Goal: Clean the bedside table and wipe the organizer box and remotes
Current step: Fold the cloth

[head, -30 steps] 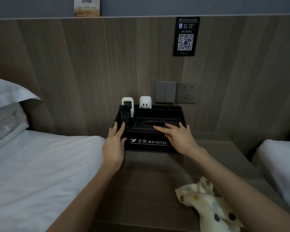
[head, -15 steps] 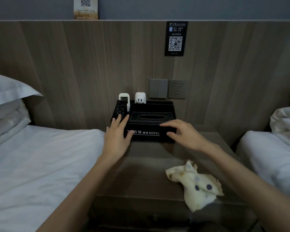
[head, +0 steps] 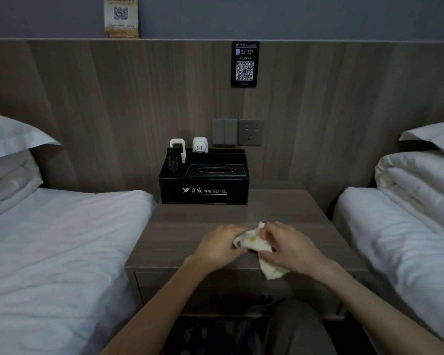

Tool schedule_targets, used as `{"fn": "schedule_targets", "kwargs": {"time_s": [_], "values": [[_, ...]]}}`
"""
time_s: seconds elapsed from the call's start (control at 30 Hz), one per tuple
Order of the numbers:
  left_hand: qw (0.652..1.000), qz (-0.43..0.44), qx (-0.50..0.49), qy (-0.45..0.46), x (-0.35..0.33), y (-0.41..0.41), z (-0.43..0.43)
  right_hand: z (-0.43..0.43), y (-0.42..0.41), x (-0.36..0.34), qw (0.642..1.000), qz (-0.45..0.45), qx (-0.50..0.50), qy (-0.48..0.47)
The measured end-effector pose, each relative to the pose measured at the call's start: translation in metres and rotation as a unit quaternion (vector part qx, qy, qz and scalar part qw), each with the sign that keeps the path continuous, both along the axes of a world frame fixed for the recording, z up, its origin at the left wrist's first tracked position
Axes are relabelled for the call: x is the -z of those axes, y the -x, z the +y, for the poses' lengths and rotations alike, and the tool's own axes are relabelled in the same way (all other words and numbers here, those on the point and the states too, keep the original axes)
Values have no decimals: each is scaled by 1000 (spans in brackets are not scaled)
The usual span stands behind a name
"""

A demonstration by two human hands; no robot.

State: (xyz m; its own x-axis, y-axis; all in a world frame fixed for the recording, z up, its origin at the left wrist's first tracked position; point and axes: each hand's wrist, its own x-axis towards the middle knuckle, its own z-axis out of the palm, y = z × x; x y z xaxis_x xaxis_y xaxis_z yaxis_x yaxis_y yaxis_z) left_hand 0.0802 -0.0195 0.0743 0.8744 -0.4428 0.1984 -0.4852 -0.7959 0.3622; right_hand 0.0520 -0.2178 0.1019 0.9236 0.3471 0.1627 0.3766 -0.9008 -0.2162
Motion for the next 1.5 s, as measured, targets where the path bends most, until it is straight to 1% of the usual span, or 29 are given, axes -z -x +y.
{"fn": "schedule_targets", "kwargs": {"time_s": [0.1,0.2,0.27,0.33,0.37,0.4,0.47,0.5,0.57,0.63,0.7,0.8,0.9,0.97,1.07,1.13,1.2,1.23,1.3,1.33,1.37,1.43,1.5], "values": [[999,1,6,43,1,2,-7,-6,1,-12,999,-19,9,-45],[989,-5,-8,148,-15,6,-5,-18,-2,-34,995,-29,15,-96],[971,6,-17,239,-37,9,-4,-27,-5,-52,988,-41,7,-149],[941,39,-9,337,-64,14,-2,-29,-3,-72,974,-41,-11,-223],[926,53,1,373,-78,17,-1,-28,-1,-80,965,-46,-20,-256],[919,57,11,391,-91,19,0,-26,2,-88,960,-58,-27,-273],[926,30,29,375,-114,25,4,-19,6,-99,956,-70,-65,-276],[937,3,35,349,-124,28,7,-14,8,-104,952,-59,-99,-283],[953,-49,36,297,-138,33,10,-3,16,-111,933,-2,-149,-328],[954,-68,31,290,-148,40,14,8,26,-115,914,44,-155,-372],[958,-89,21,273,-155,46,17,17,31,-111,908,51,-138,-391],[967,-116,3,228,-161,53,21,24,27,-105,921,-5,-102,-375],[970,-115,-19,212,-165,54,30,21,24,-107,923,5,-99,-373],[971,-98,-34,216,-167,52,39,17,25,-112,922,9,-95,-376],[966,-57,-53,245,-170,47,53,10,27,-118,915,-11,-76,-396],[969,-21,-50,240,-168,46,60,10,25,-121,917,-41,-55,-393],[973,6,-51,225,-164,44,63,13,24,-123,924,-85,-45,-370],[975,-10,-65,214,-161,42,64,16,23,-125,927,-108,-42,-355],[972,-94,-107,188,-156,36,65,21,21,-127,928,-139,-38,-342],[966,-120,-111,199,-154,36,63,23,20,-130,927,-147,-38,-342],[963,-118,-94,222,-154,38,61,25,19,-133,927,-153,-40,-341],[965,-60,-5,256,-154,43,53,26,18,-141,930,-152,-56,-330],[968,-27,75,236,-152,46,41,26,17,-151,941,-126,-97,-298]]}}
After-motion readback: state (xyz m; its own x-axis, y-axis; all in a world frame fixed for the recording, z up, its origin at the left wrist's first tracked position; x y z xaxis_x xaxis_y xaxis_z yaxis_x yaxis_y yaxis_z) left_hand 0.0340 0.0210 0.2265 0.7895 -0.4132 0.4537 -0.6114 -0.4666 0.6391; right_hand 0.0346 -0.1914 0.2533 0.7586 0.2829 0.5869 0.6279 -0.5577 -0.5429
